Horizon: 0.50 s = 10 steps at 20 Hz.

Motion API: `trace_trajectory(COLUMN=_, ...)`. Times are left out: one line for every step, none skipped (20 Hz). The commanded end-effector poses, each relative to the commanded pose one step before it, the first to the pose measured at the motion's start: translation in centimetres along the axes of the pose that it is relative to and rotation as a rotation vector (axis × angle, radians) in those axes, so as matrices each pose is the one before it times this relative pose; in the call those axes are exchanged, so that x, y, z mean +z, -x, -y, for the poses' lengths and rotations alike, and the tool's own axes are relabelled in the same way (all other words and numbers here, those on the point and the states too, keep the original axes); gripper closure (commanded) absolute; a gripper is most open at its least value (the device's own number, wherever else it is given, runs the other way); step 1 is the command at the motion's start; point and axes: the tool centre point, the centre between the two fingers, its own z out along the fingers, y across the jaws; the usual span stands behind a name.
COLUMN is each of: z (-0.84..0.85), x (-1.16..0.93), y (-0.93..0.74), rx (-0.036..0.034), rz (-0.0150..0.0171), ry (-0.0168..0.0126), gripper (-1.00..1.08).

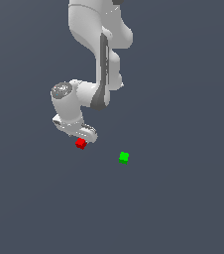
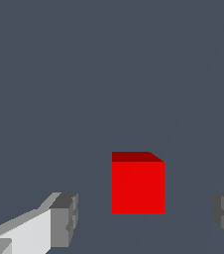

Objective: Stack the red cube on top of the green cube.

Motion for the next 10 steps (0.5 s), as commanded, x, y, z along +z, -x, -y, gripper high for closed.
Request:
trace_trajectory(z=0.039, x=0.255, y=0.015, rx=-0.00055, rz=0.0001, ry=-0.00012, gripper=-0.92)
trace_trajectory(z=0.006, x=0.238, y=0.009, rx=0.0, rz=0.0, ry=0.0, gripper=-0.92)
trace_trajectory(z=-0.029, x=0.294, y=0.009, rx=0.00059, rz=-0.00014, ry=-0.00032, gripper=-0.92)
trace_trajectory(z=0.009, x=0.37, y=0.015, rx=0.0, rz=0.0, ry=0.0, gripper=-0.92)
trace_trajectory(z=-0.026, x=0.425, y=0.016, rx=0.0006, rz=-0.00014, ry=-0.00031, gripper=-0.92)
trace_trajectory(z=0.012, x=0.498, y=0.022, rx=0.0, rz=0.0, ry=0.0, gripper=-0.92)
trace_trajectory(z=-0.024, x=0.548, y=0.02, rx=0.0006, rz=-0.00014, ry=-0.0003, gripper=-0.92)
trace_trajectory(z=0.013, x=0.545, y=0.02, rx=0.0, rz=0.0, ry=0.0, gripper=-0.92)
trace_trajectory(z=-0.025, x=0.464, y=0.009, rx=0.00059, rz=-0.00015, ry=-0.00032, gripper=-0.92)
trace_trajectory(z=0.01, x=0.403, y=0.003, rx=0.0, rz=0.0, ry=0.0, gripper=-0.92)
